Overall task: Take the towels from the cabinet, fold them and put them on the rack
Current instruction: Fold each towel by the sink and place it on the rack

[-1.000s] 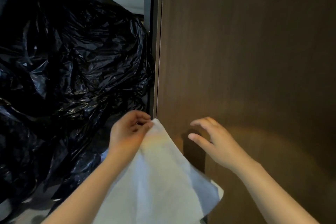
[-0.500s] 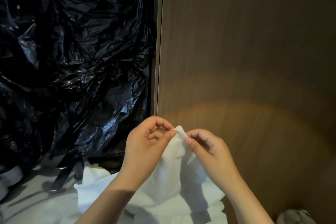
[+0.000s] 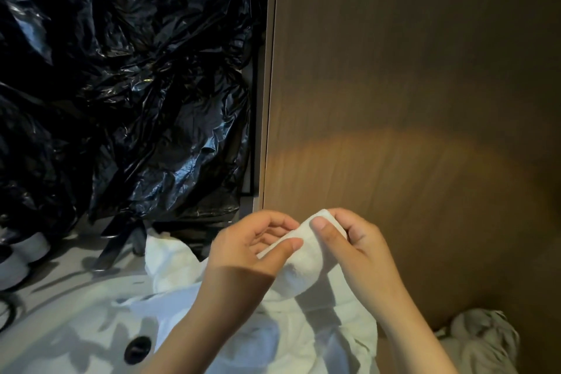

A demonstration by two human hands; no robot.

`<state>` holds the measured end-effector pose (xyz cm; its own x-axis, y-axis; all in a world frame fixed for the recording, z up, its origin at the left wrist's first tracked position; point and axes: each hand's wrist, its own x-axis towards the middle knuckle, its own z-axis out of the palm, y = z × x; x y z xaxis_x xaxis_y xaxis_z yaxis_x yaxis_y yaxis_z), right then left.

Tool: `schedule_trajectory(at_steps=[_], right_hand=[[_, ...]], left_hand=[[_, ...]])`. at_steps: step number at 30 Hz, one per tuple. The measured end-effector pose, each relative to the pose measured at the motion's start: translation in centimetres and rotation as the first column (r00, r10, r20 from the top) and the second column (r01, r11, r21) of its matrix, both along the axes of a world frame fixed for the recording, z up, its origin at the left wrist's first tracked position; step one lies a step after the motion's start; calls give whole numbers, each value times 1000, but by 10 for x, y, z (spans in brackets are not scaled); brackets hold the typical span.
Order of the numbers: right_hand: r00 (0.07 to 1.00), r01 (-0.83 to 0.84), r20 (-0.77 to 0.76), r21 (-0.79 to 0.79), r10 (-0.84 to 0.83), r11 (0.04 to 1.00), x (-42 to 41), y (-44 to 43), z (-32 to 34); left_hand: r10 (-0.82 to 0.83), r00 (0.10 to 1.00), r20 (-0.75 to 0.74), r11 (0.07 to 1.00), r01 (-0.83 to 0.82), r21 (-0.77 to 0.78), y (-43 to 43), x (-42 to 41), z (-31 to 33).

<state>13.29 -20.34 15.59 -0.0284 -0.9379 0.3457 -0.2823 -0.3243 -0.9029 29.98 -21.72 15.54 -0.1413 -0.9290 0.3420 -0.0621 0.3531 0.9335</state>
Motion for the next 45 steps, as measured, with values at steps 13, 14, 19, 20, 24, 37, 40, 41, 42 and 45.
schedule_trajectory(at_steps=[13, 14, 19, 20, 24, 37, 40, 41, 42, 45], right_hand=[[997, 76, -3, -31, -76, 997, 3, 5, -5], [997, 81, -1, -45, -81, 996, 3, 5, -5], [984, 178, 51, -132, -173, 975, -5, 5, -4], [978, 208, 61, -146, -201, 967, -7, 5, -3], [952, 304, 91, -198, -291, 932, -18, 0, 8], [938, 344, 39, -241, -345, 908, -24, -11, 13], [933, 354, 27, -238, -359, 904, -28, -12, 12], [932, 357, 24, -239, -362, 903, -28, -13, 12], [930, 362, 22, -240, -368, 901, -29, -14, 11], [916, 397, 38, -246, -400, 884, -32, -16, 8]], left_hand=[[97, 967, 234, 985, -60, -160, 14, 14, -13], [110, 957, 269, 980, -59, -191, 13, 16, -15], [133, 916, 379, 957, -19, -289, 7, 25, -29], [145, 907, 394, 954, -23, -298, 6, 28, -33], [158, 888, 433, 965, -45, -258, -1, 37, -46], [220, 786, 578, 969, -111, -219, -16, 56, -72], [236, 742, 628, 970, -145, -195, -21, 65, -88], [244, 742, 625, 969, -167, -180, -24, 68, -91], [258, 747, 612, 966, -195, -169, -28, 70, -92], [317, 740, 593, 947, -286, -148, -39, 76, -87]])
